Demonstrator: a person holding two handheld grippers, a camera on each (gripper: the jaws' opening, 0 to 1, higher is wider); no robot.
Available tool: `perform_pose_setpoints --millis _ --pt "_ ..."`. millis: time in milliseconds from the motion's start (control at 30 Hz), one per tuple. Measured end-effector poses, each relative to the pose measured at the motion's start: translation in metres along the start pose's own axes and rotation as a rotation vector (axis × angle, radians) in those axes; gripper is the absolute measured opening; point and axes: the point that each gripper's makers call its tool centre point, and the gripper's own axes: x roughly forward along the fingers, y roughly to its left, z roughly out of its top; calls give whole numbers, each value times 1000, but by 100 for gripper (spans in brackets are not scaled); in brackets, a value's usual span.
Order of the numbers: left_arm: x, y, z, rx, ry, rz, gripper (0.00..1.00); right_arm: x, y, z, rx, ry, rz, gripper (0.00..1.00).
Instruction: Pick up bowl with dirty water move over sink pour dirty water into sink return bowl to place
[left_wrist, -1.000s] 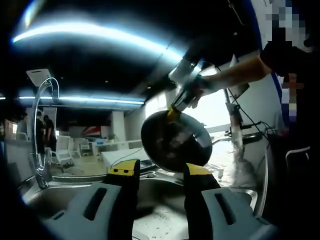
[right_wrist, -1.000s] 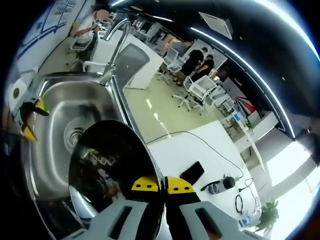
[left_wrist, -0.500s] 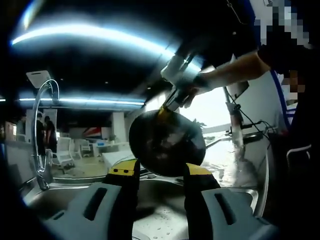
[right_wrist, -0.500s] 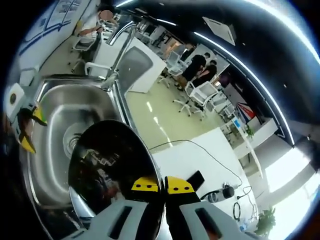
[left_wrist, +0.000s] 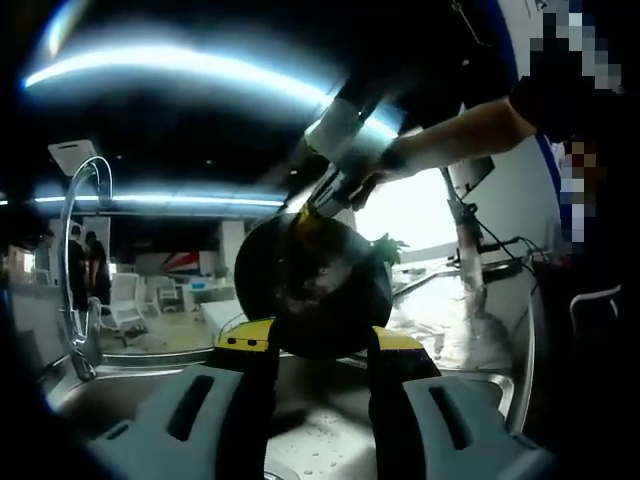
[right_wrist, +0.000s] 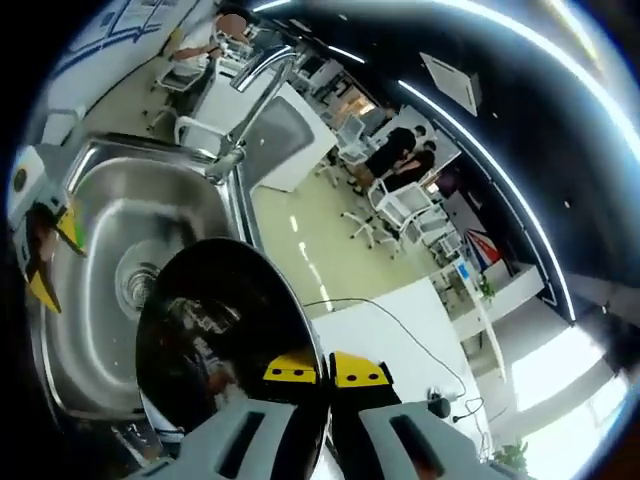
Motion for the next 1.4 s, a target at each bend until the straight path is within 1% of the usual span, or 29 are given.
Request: perform_pose_setpoints --millis 133,233,333,400,567,733,1000,1400 --pt "1 1 -2 1 6 3 34 1 4 -2 -21 -1 5 0" --pt "1 1 -2 0 7 3 34 0 6 -1 -46 -12 -11 0" --pt "1 0 -2 2 10 0 34 -1 8 3 -89 -25 -24 0" --pt "1 -1 -2 1 9 -2 34 1 5 6 -102 -32 -31 0" --pt "1 1 -1 -7 5 2 34 5 8 11 -133 -37 -38 0" --pt "1 -1 -2 -3 9 -3 34 4 12 20 -180 -63 -49 0" --pt "0 0 -1 -3 5 0 34 1 15 28 -201 -85 -69 0" --pt "0 0 -3 2 14 3 34 -6 26 39 -279 -134 -96 0"
